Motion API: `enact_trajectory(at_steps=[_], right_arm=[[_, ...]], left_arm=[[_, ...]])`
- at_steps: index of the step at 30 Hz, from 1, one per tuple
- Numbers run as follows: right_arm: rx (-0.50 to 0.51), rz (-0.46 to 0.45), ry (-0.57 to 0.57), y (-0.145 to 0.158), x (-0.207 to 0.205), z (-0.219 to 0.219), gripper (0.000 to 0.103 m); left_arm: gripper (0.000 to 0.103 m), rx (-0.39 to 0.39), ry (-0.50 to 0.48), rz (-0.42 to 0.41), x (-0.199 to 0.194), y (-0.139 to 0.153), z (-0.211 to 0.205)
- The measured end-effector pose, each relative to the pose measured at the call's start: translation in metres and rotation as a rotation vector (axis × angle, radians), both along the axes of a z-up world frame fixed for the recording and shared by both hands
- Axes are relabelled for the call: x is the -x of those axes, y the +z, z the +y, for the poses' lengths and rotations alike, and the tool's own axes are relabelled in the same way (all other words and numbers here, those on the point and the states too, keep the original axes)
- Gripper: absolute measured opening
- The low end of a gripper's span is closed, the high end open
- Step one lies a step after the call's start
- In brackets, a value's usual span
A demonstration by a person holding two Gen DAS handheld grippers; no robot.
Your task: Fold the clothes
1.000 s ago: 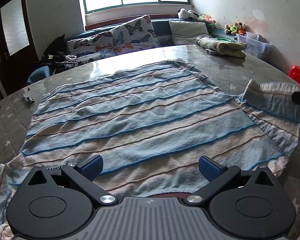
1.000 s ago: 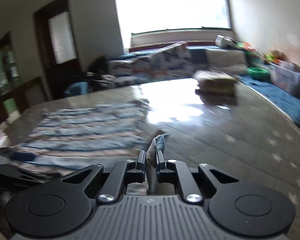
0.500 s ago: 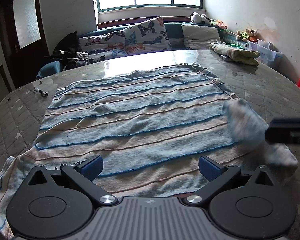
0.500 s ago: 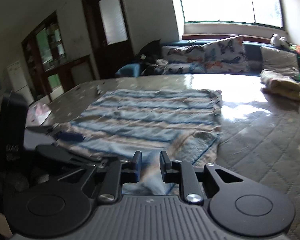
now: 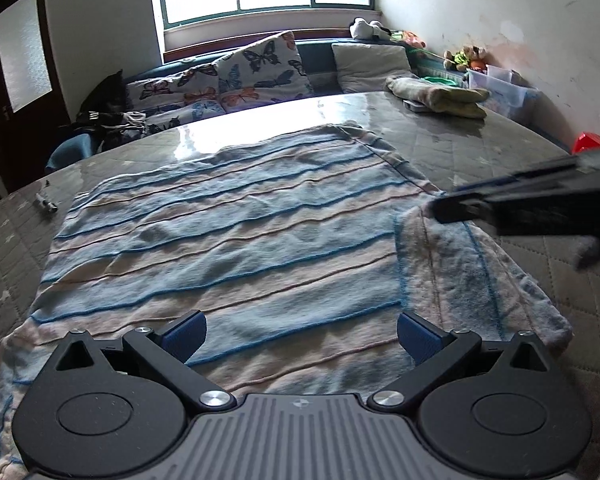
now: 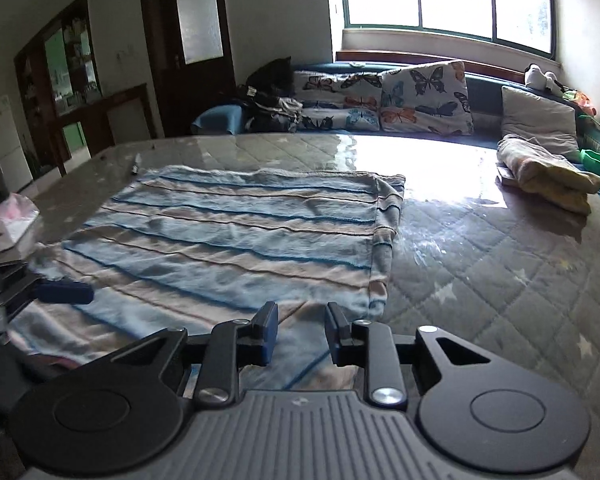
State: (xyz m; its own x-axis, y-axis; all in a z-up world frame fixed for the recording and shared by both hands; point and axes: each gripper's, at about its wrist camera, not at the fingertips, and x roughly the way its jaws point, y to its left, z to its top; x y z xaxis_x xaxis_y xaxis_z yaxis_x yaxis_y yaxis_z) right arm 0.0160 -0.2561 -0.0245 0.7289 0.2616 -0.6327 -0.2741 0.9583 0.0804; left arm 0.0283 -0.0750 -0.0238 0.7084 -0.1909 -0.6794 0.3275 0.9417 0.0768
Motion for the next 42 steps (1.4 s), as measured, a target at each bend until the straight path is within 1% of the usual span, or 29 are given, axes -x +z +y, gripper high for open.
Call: enact_trajectory(at_steps=[5, 8, 11, 12, 14, 15, 19, 21, 23, 25, 27, 28, 33, 36, 40, 42], right_arm=[[0.048, 0.05, -0.012, -0.021, -0.029, 0.008, 0.025], [0.054, 0.04, -0.005, -0.022, -0.03, 0.009, 0.025], [0.043, 0.028, -0.004, -0.016, -0.025, 0.007, 0.026], [0.04, 0.024, -0.003, -0.013, -0.023, 0.007, 0.027], [0.034, 0.013, 0.009, -0.007, -0.015, 0.008, 0.034], [0.036, 0.011, 0.015, -0.006, -0.012, 0.009, 0.035], [0.057, 0.04, 0.038, -0.013, -0.007, 0.015, 0.042], [0.067, 0.045, 0.035, -0.016, -0.006, 0.018, 0.043], [0.071, 0.037, 0.034, -0.015, -0.004, 0.021, 0.049], [0.067, 0.026, 0.045, -0.011, 0.001, 0.025, 0.051], [0.062, 0.021, 0.058, -0.009, 0.005, 0.028, 0.055], [0.062, 0.021, 0.066, -0.009, 0.008, 0.03, 0.058], [0.061, 0.052, 0.078, -0.018, 0.016, 0.037, 0.063], [0.059, 0.053, 0.07, -0.021, 0.018, 0.038, 0.066], [0.048, 0.056, 0.065, -0.018, 0.019, 0.04, 0.068], [0.05, 0.055, 0.071, -0.017, 0.02, 0.043, 0.07]], left_arm=[[0.103, -0.01, -0.015, 0.008, -0.003, -0.002, -0.006], [0.103, -0.003, -0.02, 0.002, -0.005, 0.001, -0.008], [0.103, 0.003, -0.033, -0.005, -0.004, 0.003, -0.01], [0.103, -0.002, -0.038, -0.004, -0.004, 0.001, -0.011], [0.103, -0.027, -0.04, 0.003, -0.004, -0.004, -0.013], [0.103, -0.034, -0.041, 0.004, -0.004, -0.007, -0.014], [0.103, -0.033, -0.032, -0.007, -0.001, -0.006, -0.008], [0.103, -0.035, -0.018, -0.019, 0.001, -0.003, -0.002], [0.103, -0.03, 0.015, -0.027, 0.003, 0.0, 0.012], [0.103, -0.025, 0.051, -0.036, 0.004, 0.003, 0.026], [0.103, -0.018, 0.097, -0.041, 0.006, 0.006, 0.043], [0.103, -0.014, 0.125, -0.043, 0.008, 0.006, 0.053], [0.103, -0.009, 0.268, -0.042, 0.017, 0.007, 0.104], [0.103, -0.001, 0.347, -0.032, 0.022, 0.005, 0.131], [0.103, 0.014, 0.433, -0.027, 0.03, 0.003, 0.16], [0.103, 0.022, 0.461, -0.032, 0.035, 0.003, 0.171]])
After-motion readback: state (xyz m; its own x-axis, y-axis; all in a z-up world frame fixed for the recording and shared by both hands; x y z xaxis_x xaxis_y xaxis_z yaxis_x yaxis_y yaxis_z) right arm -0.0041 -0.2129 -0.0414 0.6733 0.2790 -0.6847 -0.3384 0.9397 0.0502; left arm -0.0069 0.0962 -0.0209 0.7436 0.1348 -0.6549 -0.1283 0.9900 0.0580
